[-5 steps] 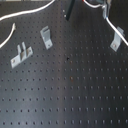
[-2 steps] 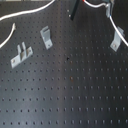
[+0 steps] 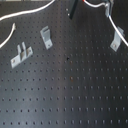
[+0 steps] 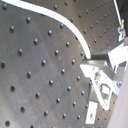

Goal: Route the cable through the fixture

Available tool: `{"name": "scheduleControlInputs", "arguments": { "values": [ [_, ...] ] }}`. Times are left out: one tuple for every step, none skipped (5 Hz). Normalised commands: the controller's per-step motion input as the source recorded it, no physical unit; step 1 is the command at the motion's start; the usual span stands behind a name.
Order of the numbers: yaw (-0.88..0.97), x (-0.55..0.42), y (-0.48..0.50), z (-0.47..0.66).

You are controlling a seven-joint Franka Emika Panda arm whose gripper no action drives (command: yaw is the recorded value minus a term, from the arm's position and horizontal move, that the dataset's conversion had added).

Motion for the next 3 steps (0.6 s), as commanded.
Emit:
{"name": "scheduleControlInputs", "arguments": {
  "values": [
    [0.07, -0.042, 0.074, -0.14],
    [0.00, 0.000, 0.000, -0.02],
    [0.00, -0.016, -0.183, -0.18]
  ]
}}
